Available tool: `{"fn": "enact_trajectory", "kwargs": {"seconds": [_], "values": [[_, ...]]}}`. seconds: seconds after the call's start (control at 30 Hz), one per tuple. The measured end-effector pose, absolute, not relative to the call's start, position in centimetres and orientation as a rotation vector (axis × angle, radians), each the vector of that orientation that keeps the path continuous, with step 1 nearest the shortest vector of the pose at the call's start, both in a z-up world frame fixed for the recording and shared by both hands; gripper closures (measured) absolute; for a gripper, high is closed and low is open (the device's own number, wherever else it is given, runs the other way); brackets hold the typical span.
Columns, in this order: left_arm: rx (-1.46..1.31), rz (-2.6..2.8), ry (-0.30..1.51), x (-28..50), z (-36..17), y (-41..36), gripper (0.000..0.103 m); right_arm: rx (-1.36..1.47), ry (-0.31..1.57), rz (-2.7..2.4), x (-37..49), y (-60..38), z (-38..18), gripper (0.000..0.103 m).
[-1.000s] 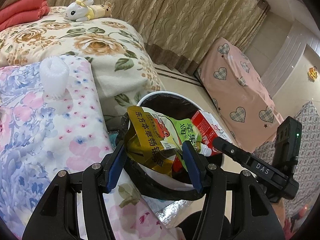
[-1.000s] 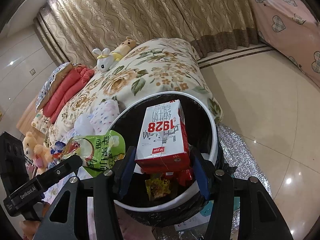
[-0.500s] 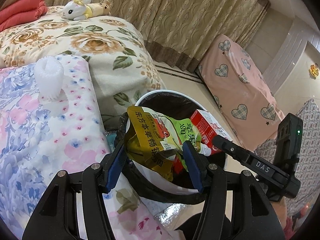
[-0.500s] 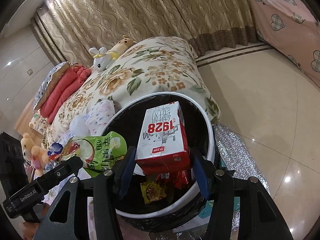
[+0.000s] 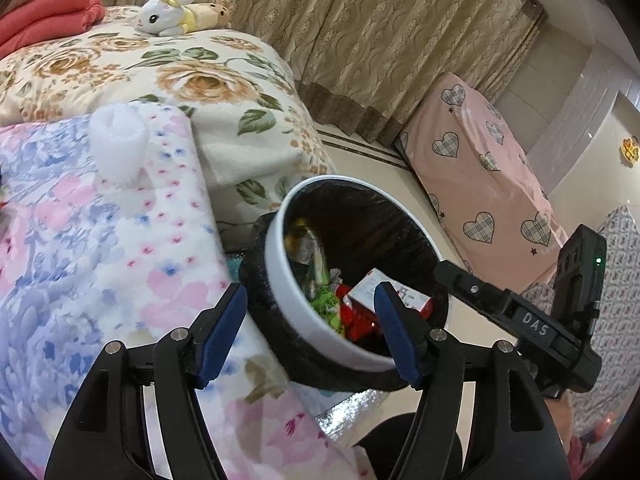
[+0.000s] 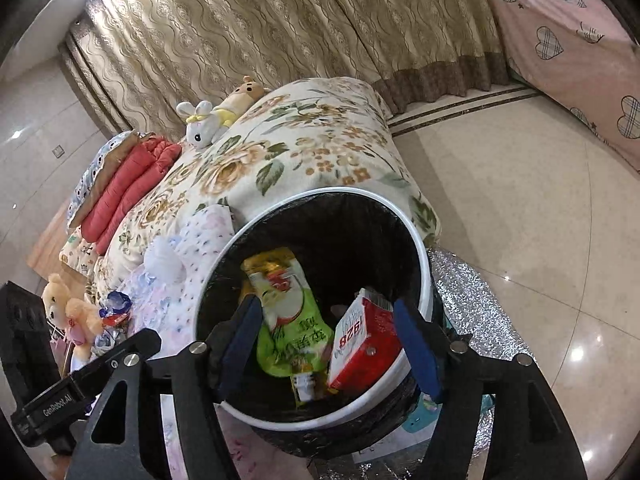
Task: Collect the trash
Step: 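Open both tools to drop the pouch and carton into the bin, then move both open tools back over the bed toward the remaining wrappers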
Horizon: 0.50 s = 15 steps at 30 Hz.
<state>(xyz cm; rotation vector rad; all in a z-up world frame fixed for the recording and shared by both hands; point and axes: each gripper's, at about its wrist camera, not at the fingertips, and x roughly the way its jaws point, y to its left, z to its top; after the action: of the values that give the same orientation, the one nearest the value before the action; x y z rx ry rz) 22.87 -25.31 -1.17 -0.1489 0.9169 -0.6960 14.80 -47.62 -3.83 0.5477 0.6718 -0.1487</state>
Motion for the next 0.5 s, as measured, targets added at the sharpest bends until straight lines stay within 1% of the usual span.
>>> {"fn": "enact_trajectory", "kwargs": {"seconds": [0.03,0.5], "values": [[-0.156,-0.690,0.919,22.7,-1.3,-24.8,0.035,0.544,0.668,-0.147,14.7,-47.4,-3.7,0.026],[-0.212,-0.573,0.924,21.2,-2.9,-17.4,0.034,0.495,0.666,-0.070,14.6,-42.0,-3.0,0.016]]}}
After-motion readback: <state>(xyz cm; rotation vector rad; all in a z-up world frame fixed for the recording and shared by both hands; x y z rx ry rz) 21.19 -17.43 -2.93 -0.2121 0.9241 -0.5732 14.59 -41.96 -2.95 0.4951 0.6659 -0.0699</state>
